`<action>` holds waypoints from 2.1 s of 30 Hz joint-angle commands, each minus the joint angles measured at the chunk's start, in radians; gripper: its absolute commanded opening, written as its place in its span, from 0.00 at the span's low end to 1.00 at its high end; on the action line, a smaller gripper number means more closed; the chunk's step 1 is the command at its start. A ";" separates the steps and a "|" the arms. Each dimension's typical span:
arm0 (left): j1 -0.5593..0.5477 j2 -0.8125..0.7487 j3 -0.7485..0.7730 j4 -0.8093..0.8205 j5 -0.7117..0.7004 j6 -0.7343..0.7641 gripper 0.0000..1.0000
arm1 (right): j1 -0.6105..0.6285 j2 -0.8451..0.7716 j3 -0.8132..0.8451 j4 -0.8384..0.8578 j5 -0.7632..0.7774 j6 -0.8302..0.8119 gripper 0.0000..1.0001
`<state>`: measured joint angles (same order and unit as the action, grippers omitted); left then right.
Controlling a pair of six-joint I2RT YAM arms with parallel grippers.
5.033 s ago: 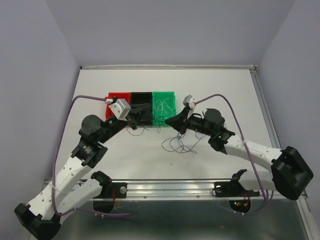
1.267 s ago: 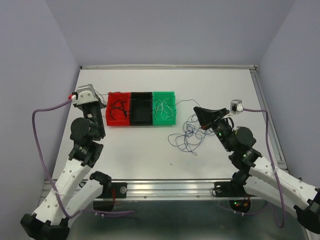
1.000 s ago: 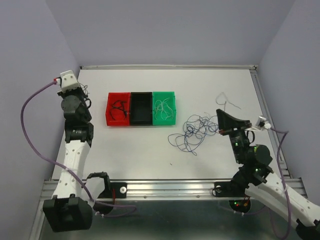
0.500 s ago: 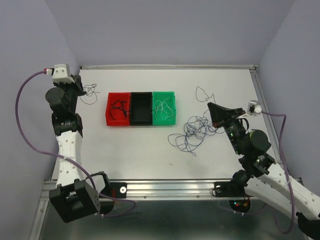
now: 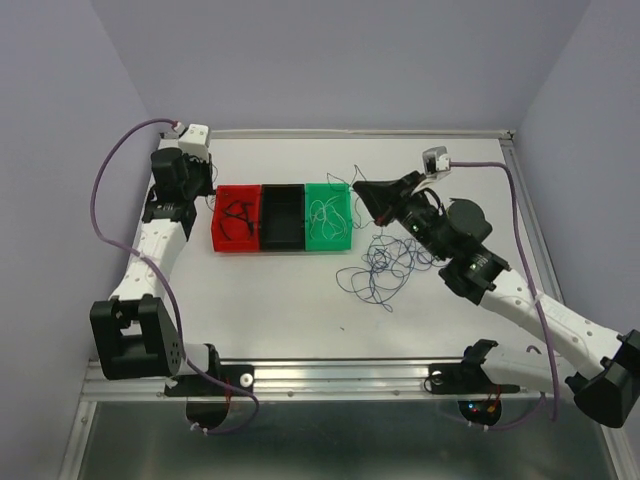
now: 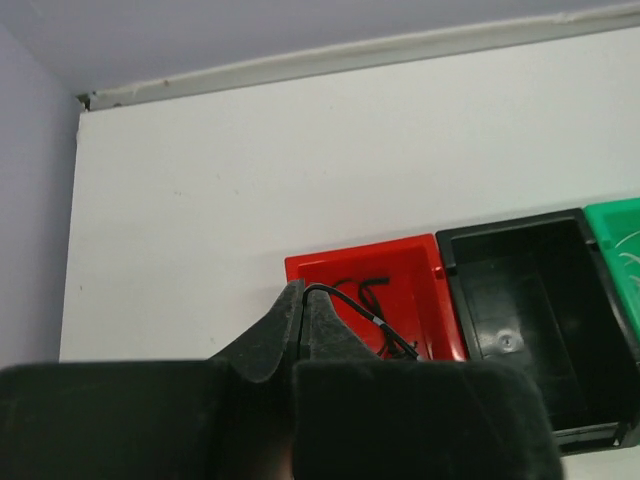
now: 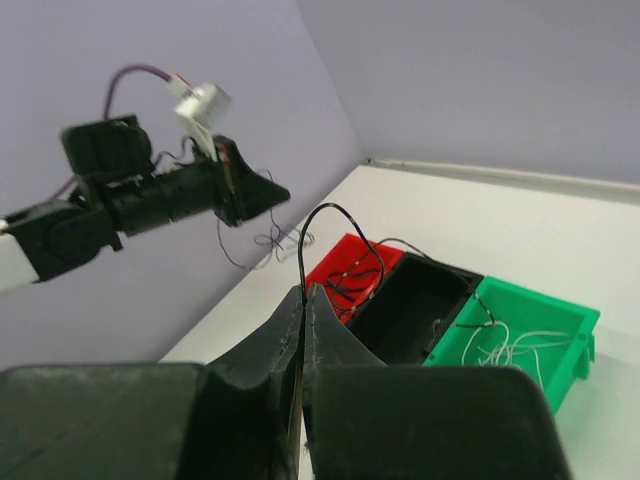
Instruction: Untangle the cables
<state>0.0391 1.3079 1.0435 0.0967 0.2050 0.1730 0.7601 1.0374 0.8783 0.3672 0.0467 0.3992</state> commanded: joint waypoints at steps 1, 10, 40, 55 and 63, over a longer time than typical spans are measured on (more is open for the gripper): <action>0.001 0.059 0.043 -0.051 -0.026 0.063 0.00 | 0.001 -0.011 0.154 0.067 -0.033 -0.034 0.01; -0.079 0.232 0.053 -0.094 -0.020 0.092 0.00 | 0.001 -0.002 0.153 0.071 0.015 -0.077 0.01; -0.159 0.191 0.012 -0.075 -0.271 0.120 0.64 | 0.001 -0.014 0.094 0.108 0.009 -0.066 0.00; -0.197 -0.021 -0.080 -0.095 -0.181 0.114 0.66 | 0.001 0.003 0.090 0.113 -0.004 -0.060 0.01; -0.214 -0.082 -0.122 -0.213 -0.090 0.146 0.67 | 0.001 0.003 0.088 0.108 -0.001 -0.065 0.01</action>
<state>-0.1741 1.2388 0.9409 -0.0383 0.0189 0.2947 0.7601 1.0424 0.9787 0.4278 0.0517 0.3393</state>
